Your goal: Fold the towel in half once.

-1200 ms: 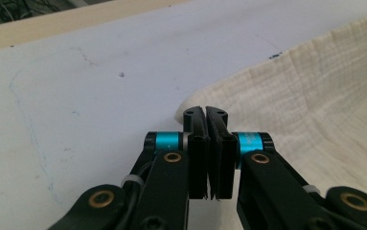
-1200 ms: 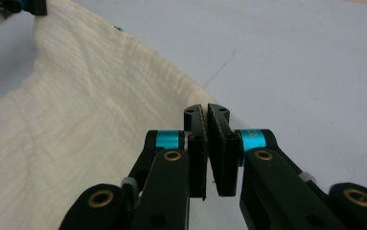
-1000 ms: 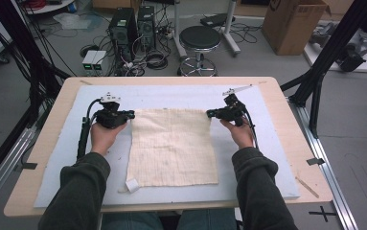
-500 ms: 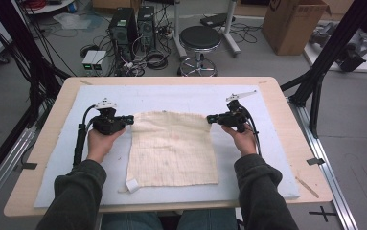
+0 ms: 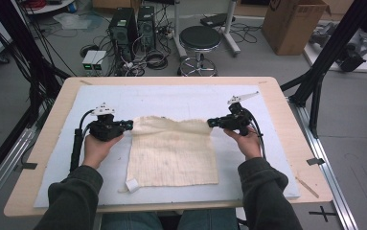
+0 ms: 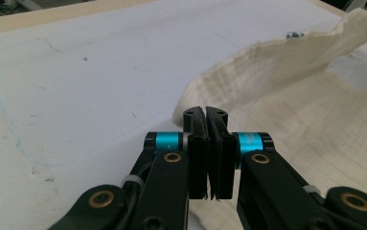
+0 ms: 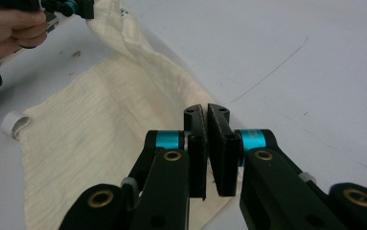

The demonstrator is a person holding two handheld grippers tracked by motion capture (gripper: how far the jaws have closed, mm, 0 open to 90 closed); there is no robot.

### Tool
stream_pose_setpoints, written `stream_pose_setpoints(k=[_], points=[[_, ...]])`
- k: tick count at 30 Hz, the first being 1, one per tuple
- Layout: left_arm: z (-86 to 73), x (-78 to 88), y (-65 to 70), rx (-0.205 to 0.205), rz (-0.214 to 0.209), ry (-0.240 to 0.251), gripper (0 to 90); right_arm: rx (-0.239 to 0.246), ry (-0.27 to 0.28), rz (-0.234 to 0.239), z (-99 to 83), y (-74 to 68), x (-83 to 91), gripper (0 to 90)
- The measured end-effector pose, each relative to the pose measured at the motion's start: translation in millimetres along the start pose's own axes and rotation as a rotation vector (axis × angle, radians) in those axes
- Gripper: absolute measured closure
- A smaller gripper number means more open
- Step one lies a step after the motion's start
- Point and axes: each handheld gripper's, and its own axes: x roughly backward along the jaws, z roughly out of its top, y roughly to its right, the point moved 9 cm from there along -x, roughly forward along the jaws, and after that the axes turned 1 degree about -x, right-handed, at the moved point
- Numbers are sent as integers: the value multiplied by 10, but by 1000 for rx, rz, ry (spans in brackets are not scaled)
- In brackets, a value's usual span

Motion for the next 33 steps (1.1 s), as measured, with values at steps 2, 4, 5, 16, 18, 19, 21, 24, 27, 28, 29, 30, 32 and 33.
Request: stream_pose_setpoints(k=[2, 4, 5, 16, 18, 19, 21, 24, 27, 28, 29, 30, 32, 33], points=[[-41, 16, 21, -2, -6, -5, 870, 4, -8, 4, -13, -26, 6, 864], [-82, 35, 30, 2, -10, -6, 870, 13, -14, 7, -21, -53, 10, 864], [-97, 43, 32, 6, -13, -3, 871, 18, -17, 10, -24, -69, 9, 864], [-141, 112, 158, -27, -53, -9, 870, 23, -26, 17, -192, -129, 17, 864], [-183, 120, 167, -27, -54, -15, 870, 25, -19, 24, -202, -145, 28, 864], [-200, 130, 177, -25, -57, -14, 870, 24, -23, 24, -214, -153, 33, 864], [-223, 153, 188, -26, -61, -7, 870, 27, -26, 30, -241, -173, 35, 864], [-259, 188, 206, -34, -69, -13, 869, 30, -30, 31, -286, -197, 34, 864], [-284, 229, 232, -44, -73, -13, 868, 28, -44, 43, -346, -228, 38, 864], [-296, 243, 241, -48, -74, -13, 869, 37, -38, 40, -355, -236, 42, 864], [-308, 256, 249, -50, -75, -11, 869, 34, -39, 45, -369, -257, 52, 864], [-320, 267, 256, -54, -79, -14, 869, 37, -37, 47, -378, -270, 58, 864], [-358, 296, 278, -59, -82, -16, 869, 47, -38, 49, -399, -289, 72, 864], [-373, 311, 289, -64, -83, -16, 868, 43, -38, 53, -411, -305, 81, 864]])
